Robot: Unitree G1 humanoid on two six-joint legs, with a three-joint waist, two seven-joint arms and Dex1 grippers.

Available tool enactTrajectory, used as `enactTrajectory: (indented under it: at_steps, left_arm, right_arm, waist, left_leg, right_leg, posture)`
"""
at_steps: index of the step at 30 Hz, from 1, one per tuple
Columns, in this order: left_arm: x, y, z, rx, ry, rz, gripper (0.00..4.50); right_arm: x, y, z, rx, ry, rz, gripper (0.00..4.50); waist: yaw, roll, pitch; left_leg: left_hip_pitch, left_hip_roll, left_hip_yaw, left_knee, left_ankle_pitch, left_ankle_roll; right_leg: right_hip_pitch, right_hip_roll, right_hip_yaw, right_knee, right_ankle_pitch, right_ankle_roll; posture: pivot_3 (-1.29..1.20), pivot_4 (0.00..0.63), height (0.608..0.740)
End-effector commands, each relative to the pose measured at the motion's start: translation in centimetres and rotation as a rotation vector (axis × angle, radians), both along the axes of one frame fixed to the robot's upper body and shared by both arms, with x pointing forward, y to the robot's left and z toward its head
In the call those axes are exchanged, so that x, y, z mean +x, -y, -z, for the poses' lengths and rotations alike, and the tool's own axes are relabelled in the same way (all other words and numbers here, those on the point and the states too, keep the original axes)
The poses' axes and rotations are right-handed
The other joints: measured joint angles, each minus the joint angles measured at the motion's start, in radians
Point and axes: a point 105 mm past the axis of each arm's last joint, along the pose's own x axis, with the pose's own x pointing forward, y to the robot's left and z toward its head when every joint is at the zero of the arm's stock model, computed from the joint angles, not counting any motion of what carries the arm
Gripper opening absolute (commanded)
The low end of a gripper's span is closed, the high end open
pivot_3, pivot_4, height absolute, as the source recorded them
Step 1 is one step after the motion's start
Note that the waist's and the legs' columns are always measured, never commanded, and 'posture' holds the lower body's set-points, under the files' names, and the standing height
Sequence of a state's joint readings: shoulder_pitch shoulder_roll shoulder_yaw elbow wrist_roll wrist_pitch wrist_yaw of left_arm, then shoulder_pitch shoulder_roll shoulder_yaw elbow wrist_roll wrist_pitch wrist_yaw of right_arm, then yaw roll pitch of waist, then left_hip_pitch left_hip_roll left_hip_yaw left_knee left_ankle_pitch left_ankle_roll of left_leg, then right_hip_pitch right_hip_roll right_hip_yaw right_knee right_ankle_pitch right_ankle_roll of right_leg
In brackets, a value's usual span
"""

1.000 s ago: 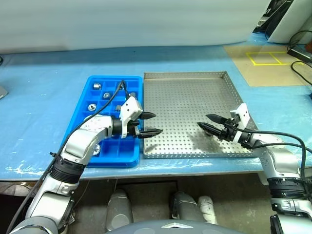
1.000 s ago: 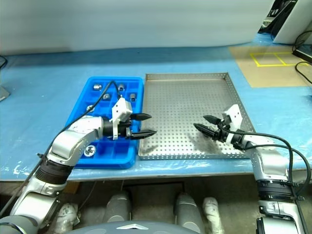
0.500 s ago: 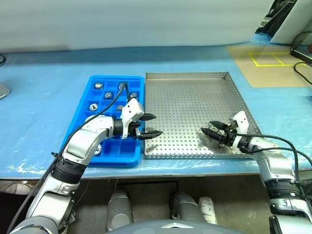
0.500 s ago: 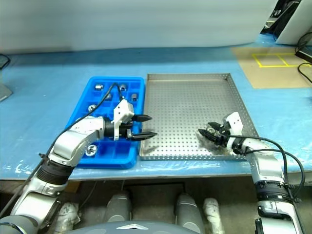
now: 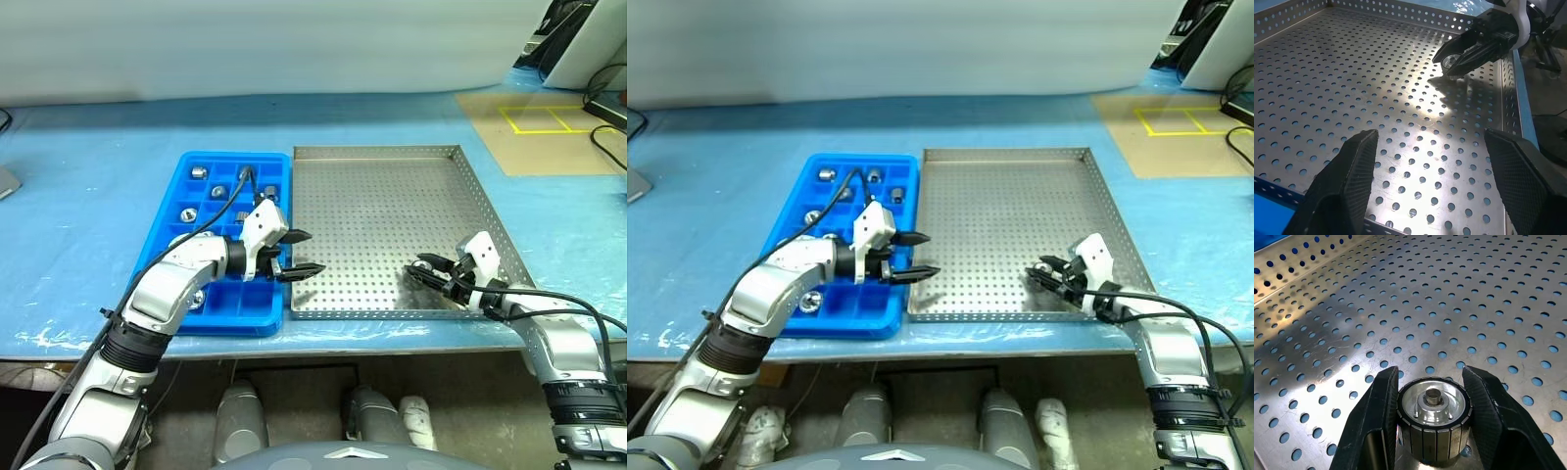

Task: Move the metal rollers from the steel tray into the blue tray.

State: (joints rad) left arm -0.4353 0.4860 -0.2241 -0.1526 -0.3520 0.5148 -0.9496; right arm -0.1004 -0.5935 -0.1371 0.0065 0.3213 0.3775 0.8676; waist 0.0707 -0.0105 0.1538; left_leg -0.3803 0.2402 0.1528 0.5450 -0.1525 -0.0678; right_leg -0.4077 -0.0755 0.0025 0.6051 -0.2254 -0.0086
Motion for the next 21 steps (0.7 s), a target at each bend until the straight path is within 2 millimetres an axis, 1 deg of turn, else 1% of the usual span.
enactTrajectory:
  at_steps: [1,3,5,6,8,10,12,15,18,21]
  left_arm:
    - [0.2,-0.7,-1.6,-0.015,0.063,-0.026,3.67]
    - [0.7,-1.7,-2.5,-0.028,0.084,-0.071,3.67]
    - [1.1,-3.3,-3.5,-0.040,0.103,-0.119,3.67]
    - [1.3,-4.4,-3.7,-0.033,0.106,-0.148,3.67]
    - [1.5,-6.5,-3.6,0.001,0.109,-0.196,3.67]
    - [1.5,-8.4,-3.6,0.036,0.117,-0.241,3.67]
    - [1.5,-9.5,-3.9,0.051,0.130,-0.278,3.67]
    - [1.4,-10.2,-4.2,0.052,0.146,-0.316,3.67]
    - [0.5,-10.0,-3.9,0.043,0.144,-0.332,3.67]
    - [-0.5,-9.5,-3.4,0.039,0.134,-0.339,3.67]
  right_arm:
    - [-0.2,-2.1,-3.3,0.064,0.084,-0.069,1.63]
    - [-0.5,-4.4,-5.6,0.130,0.119,-0.145,1.63]
    - [-0.8,-7.0,-7.8,0.191,0.152,-0.230,1.63]
    - [-1.0,-8.5,-8.8,0.222,0.165,-0.278,1.63]
    - [-1.3,-10.9,-10.3,0.270,0.175,-0.360,1.63]
    - [-1.7,-13.7,-11.3,0.310,0.169,-0.457,1.63]
    - [-2.2,-16.2,-11.8,0.336,0.151,-0.544,1.63]
    - [-3.1,-19.2,-12.3,0.380,0.114,-0.651,1.63]
    - [-4.1,-22.0,-12.0,0.407,0.051,-0.735,1.63]
    - [-4.7,-23.5,-11.1,0.421,-0.019,-0.772,1.63]
  waist:
    - [0.000,0.001,0.000]
    - [-0.002,0.001,0.001]
    - [-0.006,0.002,0.001]
    - [-0.006,0.002,0.001]
    - [-0.007,0.002,0.001]
    - [-0.001,0.003,0.001]
    - [0.008,0.003,0.001]
    - [0.034,0.004,0.001]
    - [0.044,0.003,0.001]
    - [0.054,0.003,0.001]
  left_leg:
    - [0.000,0.000,0.000,0.000,0.000,0.000]
    - [0.000,0.000,0.000,0.000,0.000,0.000]
    - [0.002,0.000,0.000,-0.001,0.000,-0.001]
    - [0.003,0.000,0.000,-0.001,0.001,-0.001]
    - [0.004,0.001,0.000,-0.003,0.001,-0.002]
    - [0.004,0.001,0.000,-0.004,0.002,-0.003]
    - [0.003,0.000,0.000,-0.005,0.003,-0.006]
    - [0.000,0.000,-0.001,-0.005,0.003,-0.006]
    - [-0.004,0.000,-0.003,-0.005,0.003,-0.006]
    - [-0.005,0.000,-0.003,-0.005,0.003,-0.006]
  right_leg:
    - [0.000,0.000,0.000,0.000,0.000,0.000]
    - [0.000,0.000,0.000,0.000,0.000,0.000]
    - [0.000,0.001,0.000,0.001,0.000,0.000]
    - [0.000,0.001,0.000,0.001,0.000,0.000]
    - [0.000,0.001,0.000,0.001,0.000,0.000]
    - [0.000,0.002,0.000,0.001,0.000,0.000]
    - [-0.001,0.001,0.000,0.000,-0.001,0.000]
    - [-0.002,0.000,-0.001,0.000,-0.001,0.001]
    - [-0.003,0.000,-0.002,0.000,-0.001,0.001]
    - [-0.005,0.000,-0.003,0.000,-0.001,0.001]
  posture:
    - [-0.04,0.150,0.740]
    - [-0.02,0.150,0.740]
    - [0.00,0.150,0.740]
    - [0.01,0.150,0.740]
    - [0.04,0.150,0.740]
    - [0.06,0.150,0.740]
    - [0.09,0.150,0.740]
    - [0.13,0.150,0.740]
    - [0.19,0.150,0.740]
    - [0.24,0.150,0.740]
